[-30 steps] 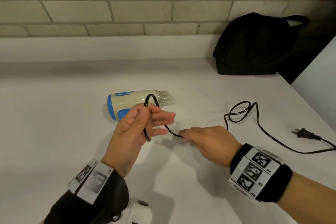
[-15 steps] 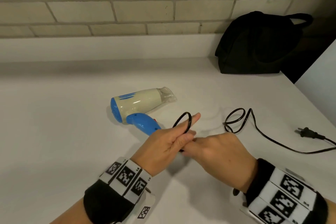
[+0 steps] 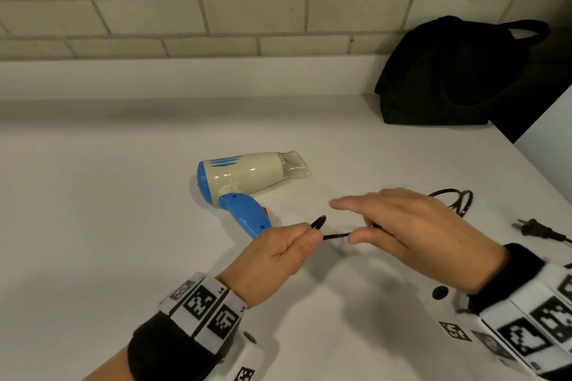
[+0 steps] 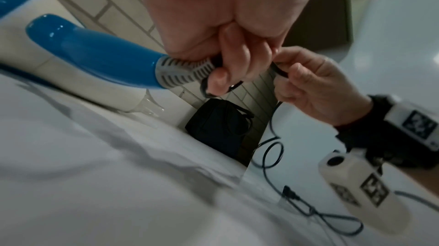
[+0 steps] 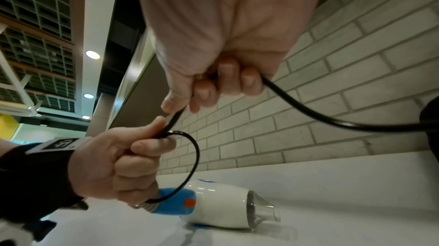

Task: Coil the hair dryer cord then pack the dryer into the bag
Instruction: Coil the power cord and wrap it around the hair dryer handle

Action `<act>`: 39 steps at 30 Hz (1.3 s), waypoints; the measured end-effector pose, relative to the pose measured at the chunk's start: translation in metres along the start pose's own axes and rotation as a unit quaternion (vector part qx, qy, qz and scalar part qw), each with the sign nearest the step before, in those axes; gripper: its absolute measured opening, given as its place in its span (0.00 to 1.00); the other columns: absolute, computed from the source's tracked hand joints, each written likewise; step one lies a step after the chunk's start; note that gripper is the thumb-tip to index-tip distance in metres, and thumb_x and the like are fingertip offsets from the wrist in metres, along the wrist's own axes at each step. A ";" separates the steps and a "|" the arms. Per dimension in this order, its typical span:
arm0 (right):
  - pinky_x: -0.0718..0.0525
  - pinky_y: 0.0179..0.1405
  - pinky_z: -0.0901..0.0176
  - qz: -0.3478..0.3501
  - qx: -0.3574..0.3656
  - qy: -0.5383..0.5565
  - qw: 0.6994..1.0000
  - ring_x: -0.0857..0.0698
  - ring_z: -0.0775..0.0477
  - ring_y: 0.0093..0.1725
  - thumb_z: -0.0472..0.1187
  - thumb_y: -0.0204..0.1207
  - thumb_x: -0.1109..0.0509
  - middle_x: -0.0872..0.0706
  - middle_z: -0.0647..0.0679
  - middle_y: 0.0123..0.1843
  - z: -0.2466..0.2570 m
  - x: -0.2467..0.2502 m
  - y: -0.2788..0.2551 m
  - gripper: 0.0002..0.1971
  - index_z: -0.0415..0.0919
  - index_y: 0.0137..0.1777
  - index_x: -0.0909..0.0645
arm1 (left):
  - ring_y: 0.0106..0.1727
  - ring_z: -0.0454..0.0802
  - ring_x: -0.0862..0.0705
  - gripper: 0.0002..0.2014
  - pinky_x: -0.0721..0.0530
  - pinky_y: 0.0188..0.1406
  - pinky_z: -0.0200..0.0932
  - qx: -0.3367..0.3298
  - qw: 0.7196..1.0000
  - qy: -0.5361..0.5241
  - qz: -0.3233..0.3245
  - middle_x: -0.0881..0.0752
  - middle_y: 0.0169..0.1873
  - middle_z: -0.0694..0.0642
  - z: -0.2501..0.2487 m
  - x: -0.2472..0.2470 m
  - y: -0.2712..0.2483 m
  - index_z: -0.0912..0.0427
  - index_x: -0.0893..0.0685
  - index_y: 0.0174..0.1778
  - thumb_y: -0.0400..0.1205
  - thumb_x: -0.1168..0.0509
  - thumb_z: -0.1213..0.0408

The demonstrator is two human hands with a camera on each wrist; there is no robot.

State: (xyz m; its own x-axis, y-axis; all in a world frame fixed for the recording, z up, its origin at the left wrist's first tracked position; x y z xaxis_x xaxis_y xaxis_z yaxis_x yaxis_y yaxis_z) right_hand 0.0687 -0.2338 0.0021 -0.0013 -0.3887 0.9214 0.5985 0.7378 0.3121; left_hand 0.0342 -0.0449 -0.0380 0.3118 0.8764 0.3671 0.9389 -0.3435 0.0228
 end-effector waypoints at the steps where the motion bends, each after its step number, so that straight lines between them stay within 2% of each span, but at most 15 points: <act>1: 0.26 0.33 0.67 0.006 0.003 0.002 1.000 0.28 0.58 0.36 0.58 0.79 0.51 0.18 0.53 0.37 -0.002 -0.005 0.004 0.20 0.51 0.63 0.26 | 0.19 0.37 0.33 0.21 0.35 0.23 0.25 0.010 1.000 -0.018 -0.008 0.30 0.13 0.41 -0.001 0.003 0.000 0.50 0.34 0.22 0.80 0.48 0.45; 4: 0.21 0.31 0.63 0.012 0.020 0.046 0.999 0.28 0.61 0.39 0.58 0.81 0.56 0.20 0.49 0.45 -0.006 -0.022 0.013 0.20 0.54 0.64 0.29 | 0.17 0.38 0.35 0.19 0.37 0.21 0.26 0.016 0.999 -0.042 -0.020 0.32 0.11 0.43 -0.002 0.011 -0.004 0.49 0.35 0.20 0.73 0.45 0.42; 8: 0.21 0.46 0.56 -0.002 0.022 0.195 0.980 0.21 0.56 0.49 0.60 0.80 0.56 0.17 0.49 0.51 0.000 -0.037 0.026 0.20 0.52 0.58 0.29 | 0.15 0.38 0.38 0.19 0.38 0.19 0.24 0.027 0.994 -0.101 -0.018 0.34 0.10 0.44 -0.008 0.017 -0.008 0.47 0.32 0.16 0.73 0.43 0.48; 11: 0.25 0.45 0.77 -0.050 0.009 0.232 0.972 0.23 0.75 0.43 0.60 0.79 0.56 0.20 0.67 0.41 0.006 -0.049 0.035 0.19 0.51 0.54 0.28 | 0.15 0.39 0.41 0.19 0.39 0.18 0.27 0.031 0.989 -0.144 -0.027 0.36 0.09 0.44 -0.012 0.023 -0.009 0.48 0.31 0.14 0.68 0.45 0.43; 13: 0.30 0.40 0.83 -0.088 0.004 0.241 0.967 0.27 0.81 0.38 0.58 0.80 0.55 0.22 0.67 0.39 0.009 -0.054 0.042 0.18 0.50 0.52 0.28 | 0.15 0.39 0.42 0.18 0.40 0.17 0.29 0.036 0.982 -0.180 -0.031 0.38 0.09 0.43 -0.014 0.028 -0.008 0.47 0.34 0.13 0.67 0.44 0.43; 15: 0.29 0.38 0.80 -0.130 0.007 0.251 0.959 0.24 0.73 0.35 0.56 0.81 0.55 0.17 0.56 0.37 0.012 -0.057 0.048 0.17 0.48 0.50 0.28 | 0.14 0.39 0.43 0.18 0.40 0.17 0.30 0.043 0.973 -0.227 -0.026 0.39 0.09 0.41 -0.016 0.031 -0.007 0.46 0.36 0.13 0.66 0.43 0.44; 17: 0.26 0.36 0.74 -0.161 0.006 0.263 0.951 0.22 0.64 0.32 0.55 0.82 0.55 0.18 0.54 0.33 0.013 -0.060 0.052 0.17 0.48 0.50 0.28 | 0.14 0.40 0.43 0.21 0.38 0.18 0.33 0.049 0.964 -0.261 -0.016 0.38 0.09 0.40 -0.015 0.032 -0.006 0.46 0.36 0.14 0.64 0.37 0.41; 20: 0.27 0.34 0.79 -0.183 -0.016 0.293 0.938 0.25 0.72 0.28 0.57 0.81 0.54 0.23 0.60 0.29 0.016 -0.071 0.055 0.18 0.49 0.50 0.27 | 0.13 0.41 0.43 0.26 0.34 0.18 0.34 0.056 0.955 -0.291 -0.002 0.38 0.09 0.40 -0.015 0.031 -0.008 0.47 0.37 0.16 0.60 0.34 0.32; 22: 0.27 0.34 0.80 -0.201 -0.027 0.316 0.927 0.25 0.72 0.27 0.59 0.80 0.53 0.23 0.57 0.27 0.018 -0.076 0.054 0.19 0.50 0.51 0.26 | 0.13 0.41 0.44 0.25 0.38 0.17 0.32 0.066 0.951 -0.303 -0.009 0.38 0.09 0.41 -0.016 0.030 -0.008 0.48 0.39 0.16 0.62 0.33 0.37; 25: 0.22 0.32 0.73 -0.216 -0.028 0.332 0.918 0.21 0.62 0.27 0.60 0.79 0.52 0.18 0.49 0.27 0.020 -0.076 0.055 0.19 0.50 0.52 0.25 | 0.14 0.41 0.45 0.19 0.39 0.16 0.31 0.074 0.950 -0.303 -0.028 0.39 0.09 0.42 -0.019 0.030 -0.008 0.48 0.38 0.14 0.66 0.42 0.42; 27: 0.21 0.30 0.68 -0.220 -0.018 0.308 0.926 0.21 0.56 0.28 0.59 0.80 0.52 0.17 0.44 0.27 0.019 -0.074 0.056 0.19 0.50 0.51 0.25 | 0.14 0.42 0.46 0.19 0.38 0.16 0.31 0.078 0.950 -0.302 -0.035 0.39 0.09 0.43 -0.020 0.029 -0.008 0.48 0.38 0.14 0.66 0.43 0.43; 30: 0.24 0.26 0.66 -0.233 -0.008 0.239 0.943 0.22 0.53 0.26 0.57 0.81 0.53 0.18 0.45 0.23 0.015 -0.074 0.057 0.18 0.48 0.47 0.26 | 0.13 0.41 0.46 0.21 0.39 0.15 0.30 0.094 0.946 -0.306 -0.050 0.40 0.08 0.43 -0.019 0.027 -0.007 0.49 0.39 0.14 0.71 0.43 0.48; 33: 0.23 0.28 0.67 -0.203 -0.033 0.261 0.943 0.22 0.55 0.24 0.60 0.80 0.52 0.19 0.47 0.22 0.015 -0.073 0.059 0.18 0.51 0.44 0.25 | 0.12 0.40 0.46 0.20 0.41 0.14 0.29 0.100 0.941 -0.317 -0.072 0.41 0.08 0.43 -0.020 0.026 -0.005 0.50 0.39 0.14 0.73 0.48 0.50; 36: 0.19 0.36 0.59 -0.113 -0.091 0.309 0.940 0.22 0.61 0.26 0.58 0.77 0.49 0.22 0.60 0.23 0.009 -0.072 0.060 0.18 0.50 0.44 0.21 | 0.11 0.40 0.47 0.21 0.46 0.15 0.31 0.091 0.920 -0.360 -0.122 0.41 0.08 0.42 -0.027 0.032 -0.003 0.50 0.41 0.14 0.72 0.47 0.49; 39: 0.18 0.45 0.50 0.010 -0.148 0.248 0.957 0.18 0.50 0.36 0.57 0.81 0.54 0.19 0.58 0.31 0.001 -0.067 0.055 0.23 0.47 0.55 0.21 | 0.16 0.45 0.52 0.24 0.50 0.15 0.36 0.053 0.892 -0.413 -0.176 0.48 0.13 0.44 -0.037 0.046 0.001 0.50 0.37 0.13 0.74 0.45 0.46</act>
State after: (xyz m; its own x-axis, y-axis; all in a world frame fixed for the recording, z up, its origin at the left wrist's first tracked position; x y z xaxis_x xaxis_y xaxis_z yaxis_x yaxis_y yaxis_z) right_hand 0.1009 -0.1663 -0.0422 0.3488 -0.6446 0.6803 0.7952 0.5877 0.1491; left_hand 0.0440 -0.0172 0.0138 -0.0455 0.8884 -0.4568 0.9947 -0.0019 -0.1027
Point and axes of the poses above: each hand's wrist, its own y-axis towards the middle knuckle, its own x-axis out of the back of the hand, z = x × y, the point moved 1 cm from there along y, towards the middle knuckle
